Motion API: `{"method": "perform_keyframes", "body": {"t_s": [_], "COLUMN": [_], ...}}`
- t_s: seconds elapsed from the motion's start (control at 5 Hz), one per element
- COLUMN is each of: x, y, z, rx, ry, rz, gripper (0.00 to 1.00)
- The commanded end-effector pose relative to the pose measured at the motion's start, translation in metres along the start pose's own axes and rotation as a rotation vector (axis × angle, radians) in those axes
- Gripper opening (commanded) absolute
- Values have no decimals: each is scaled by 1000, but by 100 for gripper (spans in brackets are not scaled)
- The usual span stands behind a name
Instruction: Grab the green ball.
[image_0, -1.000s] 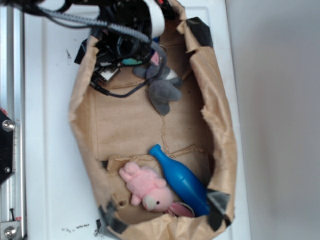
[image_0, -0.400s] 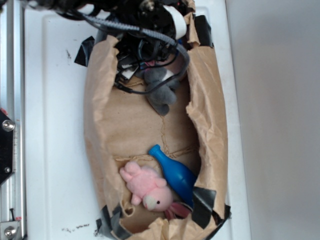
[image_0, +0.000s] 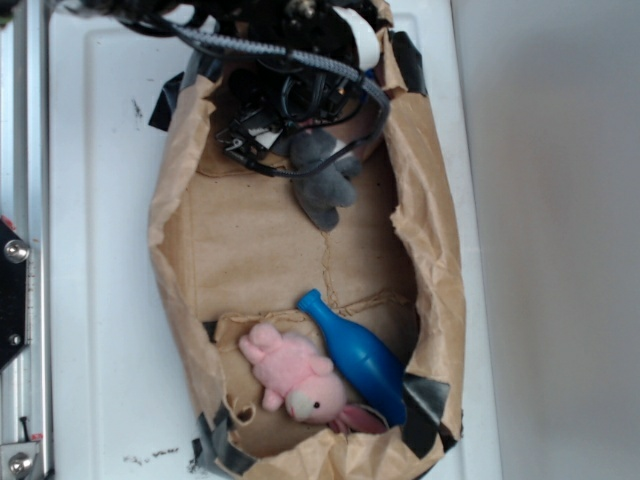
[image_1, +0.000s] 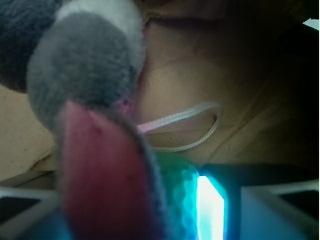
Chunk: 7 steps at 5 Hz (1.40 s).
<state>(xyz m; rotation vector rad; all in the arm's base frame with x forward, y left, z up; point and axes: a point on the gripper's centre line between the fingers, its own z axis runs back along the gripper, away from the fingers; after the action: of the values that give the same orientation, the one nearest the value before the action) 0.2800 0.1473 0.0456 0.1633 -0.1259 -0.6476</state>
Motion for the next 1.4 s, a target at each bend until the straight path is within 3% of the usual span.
{"method": "perform_keyframes", "body": {"t_s": [0.0, 0.2, 0.4, 0.8, 1.2], "x": [15, 34, 50, 80, 97], "y": [6, -6, -13, -14, -35], "z": [79, 118, 137, 133, 156], "rx": [23, -6, -32, -76, -133], "ry": [-185, -277, -315, -325, -255], "rz": [49, 143, 242, 662, 625], "gripper": [0, 0, 0, 0, 0]}}
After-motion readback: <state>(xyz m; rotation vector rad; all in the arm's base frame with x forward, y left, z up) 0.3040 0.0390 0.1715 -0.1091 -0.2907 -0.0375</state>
